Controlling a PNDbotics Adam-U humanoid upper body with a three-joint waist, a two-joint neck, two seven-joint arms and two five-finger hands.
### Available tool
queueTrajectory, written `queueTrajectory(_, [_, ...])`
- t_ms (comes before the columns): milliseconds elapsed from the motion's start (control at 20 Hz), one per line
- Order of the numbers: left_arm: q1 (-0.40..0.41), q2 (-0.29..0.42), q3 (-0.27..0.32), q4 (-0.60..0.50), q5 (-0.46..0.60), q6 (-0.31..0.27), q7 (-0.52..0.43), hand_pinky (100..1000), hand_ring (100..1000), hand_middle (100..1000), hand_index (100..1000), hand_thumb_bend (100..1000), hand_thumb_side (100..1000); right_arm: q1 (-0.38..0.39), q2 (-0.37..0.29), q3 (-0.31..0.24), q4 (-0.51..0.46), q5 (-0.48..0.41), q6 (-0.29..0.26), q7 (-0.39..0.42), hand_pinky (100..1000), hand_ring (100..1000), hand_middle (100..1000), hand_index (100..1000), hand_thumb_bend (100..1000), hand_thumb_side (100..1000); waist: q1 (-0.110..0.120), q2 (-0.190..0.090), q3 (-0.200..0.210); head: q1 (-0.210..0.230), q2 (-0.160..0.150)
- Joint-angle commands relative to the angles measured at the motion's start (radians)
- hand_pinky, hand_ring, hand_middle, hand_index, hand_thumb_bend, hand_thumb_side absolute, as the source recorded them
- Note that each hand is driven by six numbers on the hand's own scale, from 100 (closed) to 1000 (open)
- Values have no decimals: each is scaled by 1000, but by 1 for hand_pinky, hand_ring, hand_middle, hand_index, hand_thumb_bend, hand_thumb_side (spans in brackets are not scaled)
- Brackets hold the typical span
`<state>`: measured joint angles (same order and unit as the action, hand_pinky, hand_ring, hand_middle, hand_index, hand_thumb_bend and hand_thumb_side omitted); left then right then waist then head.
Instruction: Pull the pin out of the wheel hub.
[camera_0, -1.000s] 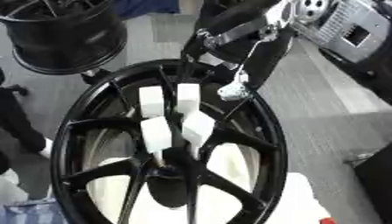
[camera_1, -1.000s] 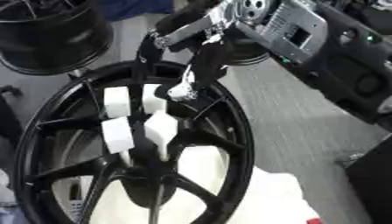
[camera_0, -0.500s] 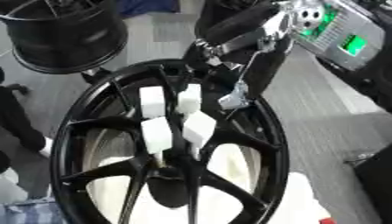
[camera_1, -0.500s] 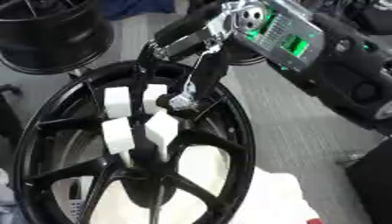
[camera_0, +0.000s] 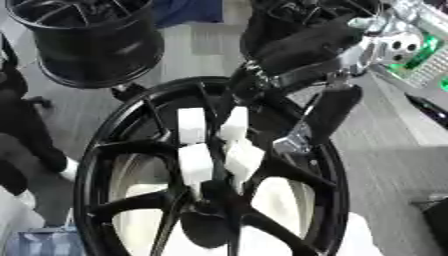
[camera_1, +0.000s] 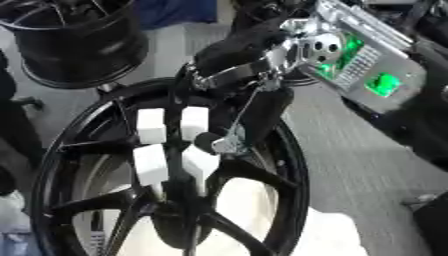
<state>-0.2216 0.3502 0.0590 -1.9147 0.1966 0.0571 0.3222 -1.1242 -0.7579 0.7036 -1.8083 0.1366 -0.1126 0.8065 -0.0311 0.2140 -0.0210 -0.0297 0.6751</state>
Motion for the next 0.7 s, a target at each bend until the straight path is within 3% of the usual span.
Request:
queueTrajectory(50, [-12,18,4,-10,2,-2,-2,738,768,659,866,100,791,-8,-41,-13,-47,-5,35,-14,884,834,778,866,100,463,2,-10,-1,10,-18])
queueTrajectory(450, [-14,21,6,-10,2,-3,0,738,768,659,867,100,794,1,-74,-19,-123,35,108,-65,887,838,781,865,100,435,0,10,-7,53,-35])
queueTrajectory(700, [-12,21,9,-10,2,-4,3,738,768,659,867,100,795,3,-83,-19,-146,30,127,-65,886,842,788,866,100,447,-2,18,-10,53,-33])
